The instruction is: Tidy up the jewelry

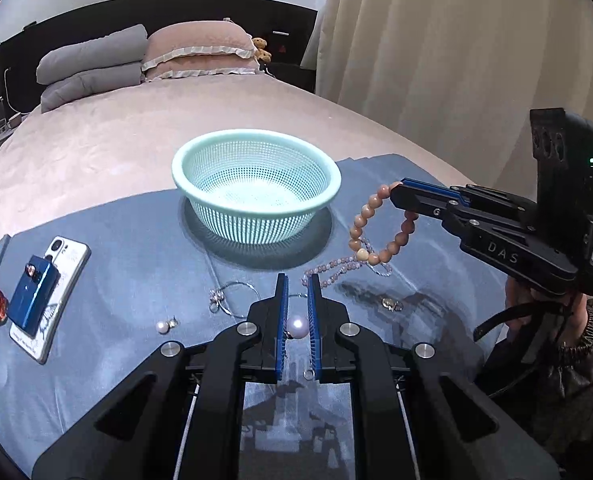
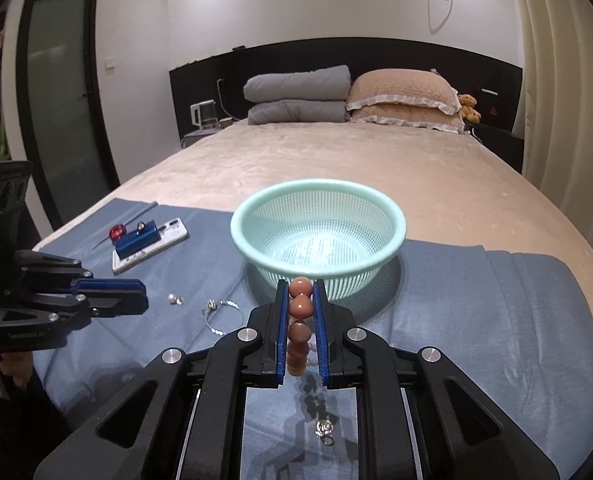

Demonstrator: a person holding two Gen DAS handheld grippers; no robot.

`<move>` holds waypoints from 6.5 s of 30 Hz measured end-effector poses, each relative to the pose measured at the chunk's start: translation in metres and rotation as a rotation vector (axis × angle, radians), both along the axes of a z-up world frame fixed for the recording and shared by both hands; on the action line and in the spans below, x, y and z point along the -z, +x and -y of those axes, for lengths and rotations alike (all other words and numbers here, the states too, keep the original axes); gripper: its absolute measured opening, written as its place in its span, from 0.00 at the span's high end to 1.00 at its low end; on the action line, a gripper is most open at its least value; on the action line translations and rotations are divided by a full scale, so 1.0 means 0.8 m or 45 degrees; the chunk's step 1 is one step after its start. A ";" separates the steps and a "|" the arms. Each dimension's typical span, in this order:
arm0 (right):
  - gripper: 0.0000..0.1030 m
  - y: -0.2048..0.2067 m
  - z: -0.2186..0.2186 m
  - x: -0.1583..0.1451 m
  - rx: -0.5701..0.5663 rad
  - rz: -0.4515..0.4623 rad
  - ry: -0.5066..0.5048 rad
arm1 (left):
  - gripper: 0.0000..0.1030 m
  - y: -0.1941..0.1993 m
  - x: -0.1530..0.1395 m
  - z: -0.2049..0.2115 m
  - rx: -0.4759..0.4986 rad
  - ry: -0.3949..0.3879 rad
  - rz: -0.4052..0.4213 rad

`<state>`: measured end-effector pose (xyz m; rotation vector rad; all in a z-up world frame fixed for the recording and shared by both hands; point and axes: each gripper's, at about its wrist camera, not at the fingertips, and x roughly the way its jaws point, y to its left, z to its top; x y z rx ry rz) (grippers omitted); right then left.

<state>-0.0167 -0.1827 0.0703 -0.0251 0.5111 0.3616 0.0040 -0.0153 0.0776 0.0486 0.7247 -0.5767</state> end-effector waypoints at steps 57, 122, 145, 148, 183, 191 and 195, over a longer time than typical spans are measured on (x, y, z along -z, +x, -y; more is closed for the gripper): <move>0.48 0.140 0.036 0.026 0.213 -0.054 0.279 | 0.35 0.154 0.004 0.011 -0.107 -0.066 -0.047; 0.18 0.060 0.041 0.126 0.026 -0.277 -0.231 | 0.26 0.056 0.111 -0.103 -0.040 0.307 0.047; 0.91 0.071 0.010 0.141 -0.076 -0.475 -0.302 | 0.89 0.077 0.122 -0.059 -0.006 0.341 -0.113; 0.95 0.074 0.015 0.138 -0.089 -0.489 -0.261 | 0.89 0.075 0.120 -0.055 -0.027 0.363 -0.112; 0.94 0.056 0.063 -0.018 -0.035 -0.106 0.032 | 0.89 0.070 0.024 -0.035 -0.078 0.238 -0.025; 0.94 0.055 0.075 -0.053 -0.023 -0.017 0.123 | 0.89 0.079 0.012 -0.021 -0.089 0.213 -0.027; 0.94 0.051 0.079 -0.072 -0.016 0.054 0.187 | 0.89 0.080 0.006 -0.008 -0.085 0.236 -0.024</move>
